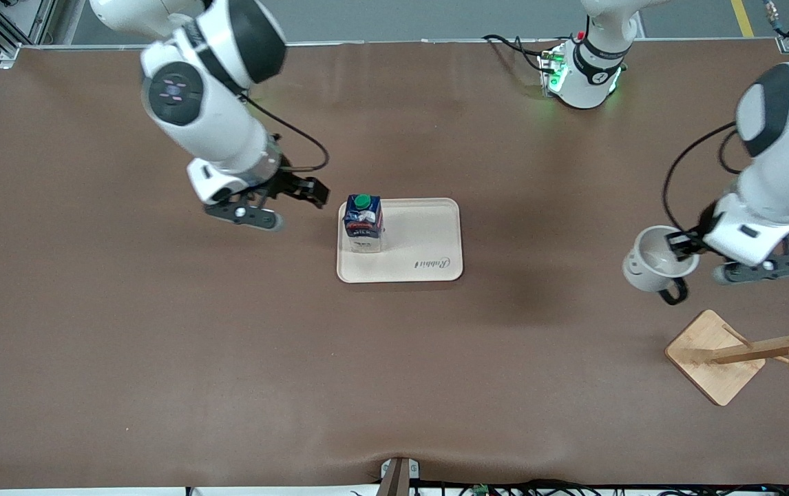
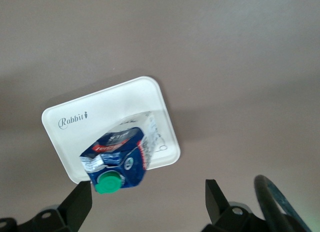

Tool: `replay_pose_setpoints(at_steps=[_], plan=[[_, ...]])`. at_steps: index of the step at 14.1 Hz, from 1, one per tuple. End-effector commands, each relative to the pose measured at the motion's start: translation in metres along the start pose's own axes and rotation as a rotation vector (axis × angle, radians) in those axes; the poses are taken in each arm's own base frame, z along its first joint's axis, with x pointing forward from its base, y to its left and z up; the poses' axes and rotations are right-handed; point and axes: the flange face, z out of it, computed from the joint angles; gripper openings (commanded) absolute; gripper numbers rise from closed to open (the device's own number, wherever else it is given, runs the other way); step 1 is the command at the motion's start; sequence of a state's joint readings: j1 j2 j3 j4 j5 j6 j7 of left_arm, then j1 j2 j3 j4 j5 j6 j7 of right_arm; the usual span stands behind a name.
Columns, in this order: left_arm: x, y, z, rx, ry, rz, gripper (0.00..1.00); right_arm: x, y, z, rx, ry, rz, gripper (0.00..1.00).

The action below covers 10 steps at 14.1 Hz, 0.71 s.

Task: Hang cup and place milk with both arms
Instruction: 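Grasp the blue milk carton with the right gripper while the left gripper aligns the mug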

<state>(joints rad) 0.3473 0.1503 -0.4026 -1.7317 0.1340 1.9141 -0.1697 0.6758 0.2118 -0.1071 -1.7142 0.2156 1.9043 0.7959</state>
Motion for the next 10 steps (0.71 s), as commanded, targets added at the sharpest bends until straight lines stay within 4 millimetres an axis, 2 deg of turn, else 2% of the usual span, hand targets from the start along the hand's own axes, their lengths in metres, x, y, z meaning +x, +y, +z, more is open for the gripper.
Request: replay_pose_setpoints(at_steps=[1,4,6,8,10], plan=[[0.008,-0.031,-0.014,0.008,0.016,0.060,0.00,-0.009,-0.019,0.018,-0.038,0.056,0.034,1.00],[0.012,-0.067,-0.018,0.011,0.025,0.123,0.00,-0.028,-0.052,0.060,-0.037,0.093,0.045,1.00],[0.019,-0.094,-0.015,0.004,0.028,0.167,0.00,-0.034,-0.064,0.075,-0.032,0.114,0.069,1.00],[0.025,-0.112,-0.011,-0.006,0.030,0.191,0.00,-0.040,-0.068,0.085,-0.060,0.132,0.050,1.00],[0.024,-0.119,-0.012,-0.005,0.032,0.200,0.00,-0.043,-0.070,0.095,-0.091,0.146,0.029,1.00]])
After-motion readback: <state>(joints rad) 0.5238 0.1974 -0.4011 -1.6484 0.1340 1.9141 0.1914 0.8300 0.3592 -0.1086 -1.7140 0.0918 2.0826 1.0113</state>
